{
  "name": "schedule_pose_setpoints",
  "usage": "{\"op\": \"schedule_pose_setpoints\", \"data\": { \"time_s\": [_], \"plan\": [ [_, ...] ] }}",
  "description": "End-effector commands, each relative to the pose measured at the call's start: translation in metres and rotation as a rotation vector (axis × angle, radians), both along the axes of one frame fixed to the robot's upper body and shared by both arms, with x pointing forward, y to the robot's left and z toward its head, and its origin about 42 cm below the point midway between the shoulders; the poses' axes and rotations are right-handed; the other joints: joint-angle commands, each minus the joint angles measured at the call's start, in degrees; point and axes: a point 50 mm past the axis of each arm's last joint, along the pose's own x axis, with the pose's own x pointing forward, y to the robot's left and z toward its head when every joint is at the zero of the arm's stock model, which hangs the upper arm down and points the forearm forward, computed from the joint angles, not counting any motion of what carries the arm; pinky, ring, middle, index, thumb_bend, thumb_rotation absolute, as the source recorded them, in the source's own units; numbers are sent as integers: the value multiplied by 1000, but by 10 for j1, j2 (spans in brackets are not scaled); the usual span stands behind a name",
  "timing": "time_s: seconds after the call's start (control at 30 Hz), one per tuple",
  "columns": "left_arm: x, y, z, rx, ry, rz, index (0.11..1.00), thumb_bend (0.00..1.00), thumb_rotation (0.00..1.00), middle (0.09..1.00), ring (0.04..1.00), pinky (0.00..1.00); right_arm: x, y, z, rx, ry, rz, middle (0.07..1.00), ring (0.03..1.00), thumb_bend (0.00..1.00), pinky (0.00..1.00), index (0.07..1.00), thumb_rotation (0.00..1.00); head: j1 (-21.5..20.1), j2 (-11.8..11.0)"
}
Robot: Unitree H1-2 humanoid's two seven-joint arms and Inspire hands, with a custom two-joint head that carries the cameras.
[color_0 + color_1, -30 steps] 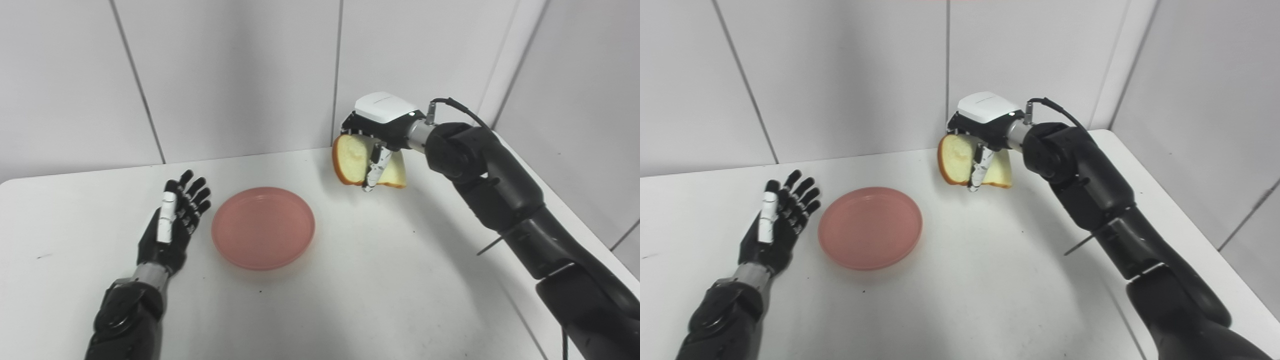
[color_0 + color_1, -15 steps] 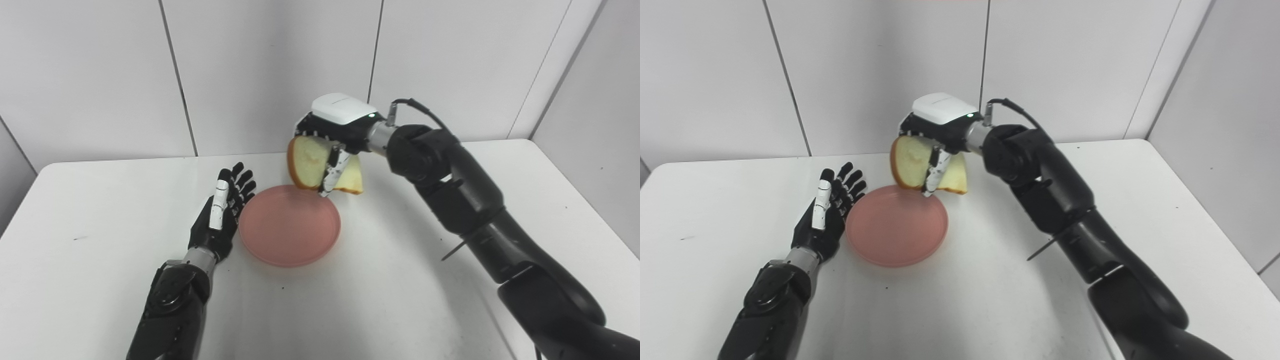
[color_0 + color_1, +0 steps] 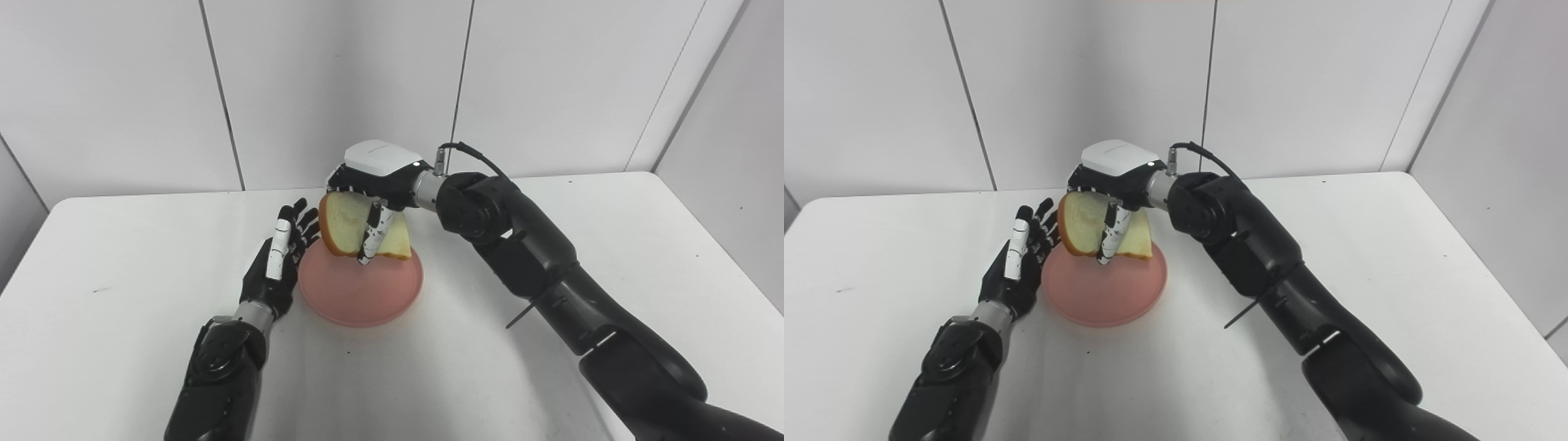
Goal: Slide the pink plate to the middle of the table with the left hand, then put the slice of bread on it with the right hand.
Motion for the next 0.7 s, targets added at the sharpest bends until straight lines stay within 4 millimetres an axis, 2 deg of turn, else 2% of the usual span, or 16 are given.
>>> {"op": "schedule_pose_setpoints", "data": {
  "time_s": [0.0,0.17,0.27,0.33,0.37,0.53,0.67],
  "plan": [
    [-23,2,-48,55,212,-1,991,776,975,969,962,969,2,8,25,23,-87,42,502,396,513,453,534,0,1,1],
    [-23,2,-45,57,214,-4,993,790,975,970,963,972,5,10,10,-11,-84,30,514,406,514,497,522,0,4,6],
    [-23,1,-44,53,213,-6,999,783,983,976,970,983,8,10,2,-42,-80,28,498,416,517,565,514,0,6,9],
    [-24,1,-43,51,210,-5,992,779,979,974,968,977,11,9,-5,-53,-68,23,487,395,512,449,546,0,9,11],
    [-24,0,-43,52,208,-5,990,784,976,974,967,974,12,8,-7,-57,-66,21,488,393,512,442,549,0,9,11],
    [-24,1,-42,57,199,-13,993,780,987,978,969,975,16,6,-16,-57,-34,2,494,410,517,443,515,0,9,15],
    [-24,2,-42,54,200,-20,996,779,994,984,976,985,19,3,-22,-65,-7,-14,506,449,519,538,483,0,7,17]
  ]
}}
